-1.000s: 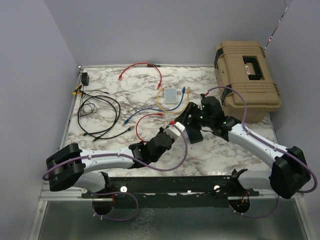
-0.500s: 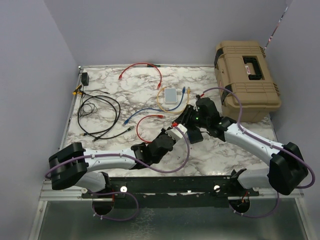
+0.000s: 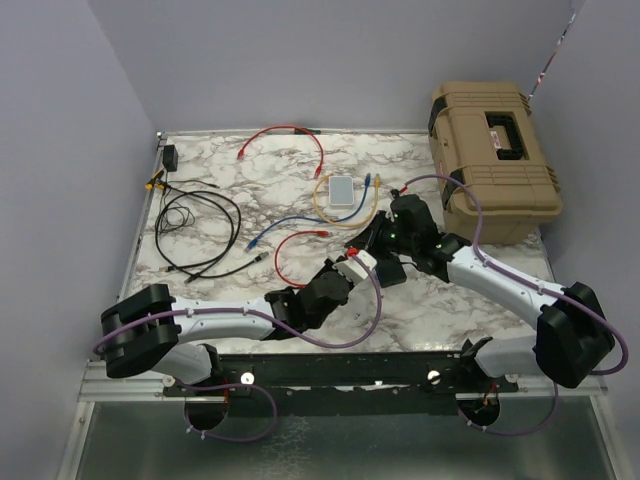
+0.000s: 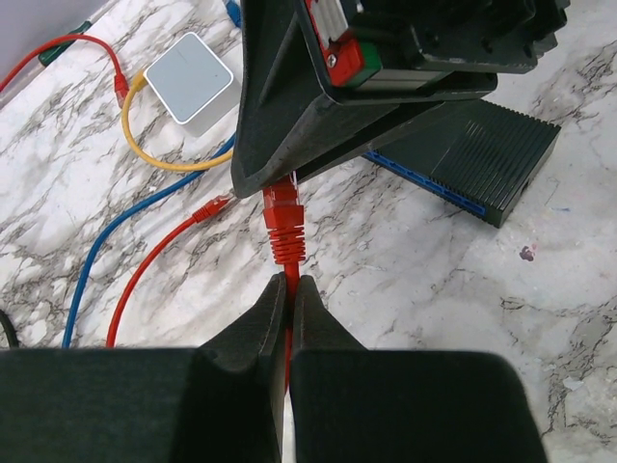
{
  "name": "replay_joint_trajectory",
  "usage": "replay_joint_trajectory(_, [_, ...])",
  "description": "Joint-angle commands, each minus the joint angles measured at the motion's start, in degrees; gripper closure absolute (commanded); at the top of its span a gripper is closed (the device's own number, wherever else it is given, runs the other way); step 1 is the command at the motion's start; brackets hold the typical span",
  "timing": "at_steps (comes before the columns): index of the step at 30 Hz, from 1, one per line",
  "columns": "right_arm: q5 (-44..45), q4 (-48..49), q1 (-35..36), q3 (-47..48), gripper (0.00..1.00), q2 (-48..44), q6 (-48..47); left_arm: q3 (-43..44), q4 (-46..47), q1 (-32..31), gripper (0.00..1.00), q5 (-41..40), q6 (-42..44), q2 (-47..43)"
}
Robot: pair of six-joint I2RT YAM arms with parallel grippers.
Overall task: Insert the plug into the switch port
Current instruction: Pick up the connector from the center of the board.
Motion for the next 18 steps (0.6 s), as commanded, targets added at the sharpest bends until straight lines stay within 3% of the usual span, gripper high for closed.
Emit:
replay_joint_trajectory(1, [1.76,0.00,0.33,1.88,0.99,0.40,-0.98,-0.46,2.28,-0.44,0.96,-1.69,0.29,0.06])
replay_joint_trajectory(9, [1.83,0.52,0.19,5.51,0.99,-0.73,-9.50,-0.10,1.34,0.03,0.52,-0.04,0.08,-5.22])
replay_joint_trajectory(18, [-1.06,1.73,-0.95,11.95,1.00,-3.14,-26.99,5.87,-8.64,9.51,0.37,17.81,-4.54,-16.58])
